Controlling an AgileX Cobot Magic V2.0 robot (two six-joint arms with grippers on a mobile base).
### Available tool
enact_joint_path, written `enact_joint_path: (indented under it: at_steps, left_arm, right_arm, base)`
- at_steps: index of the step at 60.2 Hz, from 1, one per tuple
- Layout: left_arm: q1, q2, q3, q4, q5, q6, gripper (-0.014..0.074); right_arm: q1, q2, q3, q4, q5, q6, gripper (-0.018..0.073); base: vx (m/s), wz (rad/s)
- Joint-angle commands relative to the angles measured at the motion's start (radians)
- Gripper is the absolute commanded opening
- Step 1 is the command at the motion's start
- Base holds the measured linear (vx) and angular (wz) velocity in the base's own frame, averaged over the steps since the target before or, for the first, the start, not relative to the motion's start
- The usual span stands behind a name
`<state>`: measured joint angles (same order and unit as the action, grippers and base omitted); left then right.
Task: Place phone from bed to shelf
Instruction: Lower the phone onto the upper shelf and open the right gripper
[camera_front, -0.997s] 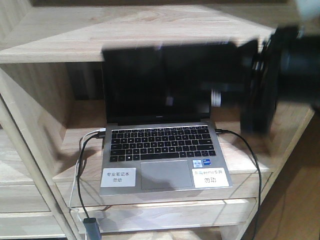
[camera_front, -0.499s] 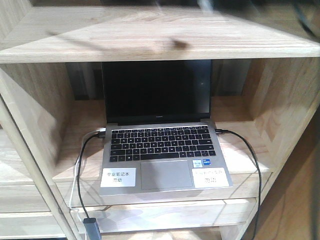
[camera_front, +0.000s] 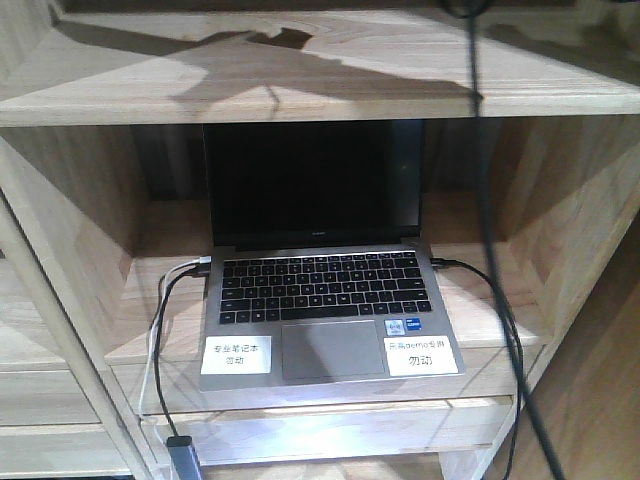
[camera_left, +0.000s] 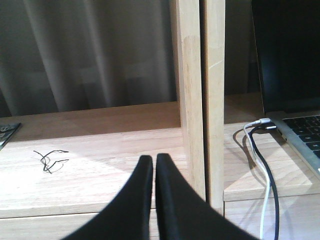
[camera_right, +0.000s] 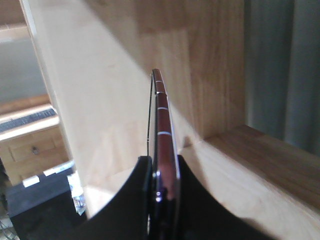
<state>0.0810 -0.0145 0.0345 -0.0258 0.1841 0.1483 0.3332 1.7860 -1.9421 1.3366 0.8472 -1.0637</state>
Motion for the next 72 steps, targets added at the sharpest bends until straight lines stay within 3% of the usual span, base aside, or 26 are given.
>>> enact_joint_path:
  at_steps: [1, 10, 48, 58, 72]
  left_arm:
    - [0.001, -0.01, -0.023, -0.009, -0.071, -0.006, 0.0001]
    - [0.001, -0.01, -0.023, -0.009, -0.071, -0.006, 0.0001]
    - [0.001, -0.01, -0.023, -0.009, -0.071, -0.006, 0.0001]
    - [0.001, -0.01, -0.023, -0.009, -0.071, -0.006, 0.0001]
    - [0.001, -0.01, -0.023, -0.009, -0.071, -0.006, 0.0001]
  right_arm:
    - [0.033, -0.01, -0.065, 0.054, -0.051, -0.015, -0.0002]
    - [0.074, 0.038, -0.077, -0.001, -0.119, -0.014, -0.0002]
    - [0.072, 0.149, -0.077, -0.001, -0.159, -0.014, 0.0037]
    - [0.072, 0.149, -0.077, -0.046, -0.164, -0.014, 0.0148]
    - [0.072, 0.149, -0.077, -0.076, -0.219, -0.01, 0.0424]
  base:
    - [0.0, 0.0]
    - [0.0, 0.0]
    - [0.0, 0.0]
    - [0.0, 0.0]
    - [0.0, 0.0]
